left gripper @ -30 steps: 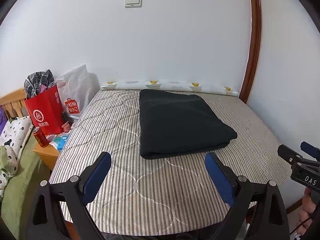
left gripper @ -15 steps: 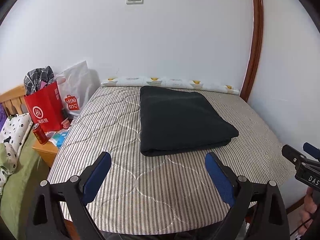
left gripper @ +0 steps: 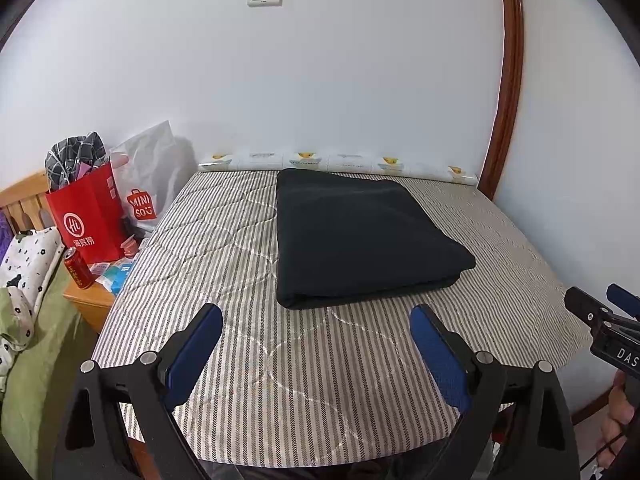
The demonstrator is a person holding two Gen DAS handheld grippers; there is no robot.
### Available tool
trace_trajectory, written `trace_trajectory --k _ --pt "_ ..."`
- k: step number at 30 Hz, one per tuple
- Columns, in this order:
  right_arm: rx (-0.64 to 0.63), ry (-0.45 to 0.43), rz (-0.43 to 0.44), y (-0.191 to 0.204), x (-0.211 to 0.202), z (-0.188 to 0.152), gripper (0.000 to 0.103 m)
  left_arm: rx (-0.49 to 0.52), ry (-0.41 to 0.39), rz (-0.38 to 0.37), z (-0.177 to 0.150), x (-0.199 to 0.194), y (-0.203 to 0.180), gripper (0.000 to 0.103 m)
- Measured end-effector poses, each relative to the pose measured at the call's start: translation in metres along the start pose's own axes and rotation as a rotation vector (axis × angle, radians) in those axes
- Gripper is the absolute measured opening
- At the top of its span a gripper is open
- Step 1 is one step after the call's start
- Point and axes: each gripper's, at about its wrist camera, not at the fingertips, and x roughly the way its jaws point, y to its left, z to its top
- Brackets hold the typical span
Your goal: Fold small clothes
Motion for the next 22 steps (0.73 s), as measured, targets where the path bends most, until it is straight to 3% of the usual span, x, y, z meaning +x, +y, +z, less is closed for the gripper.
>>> trace_trajectory --k 22 --pt "-0.012 0.008 0.019 0.001 0.005 0.000 0.101 -0.053 0.011 -0.003 0.003 0.009 0.017 0.095"
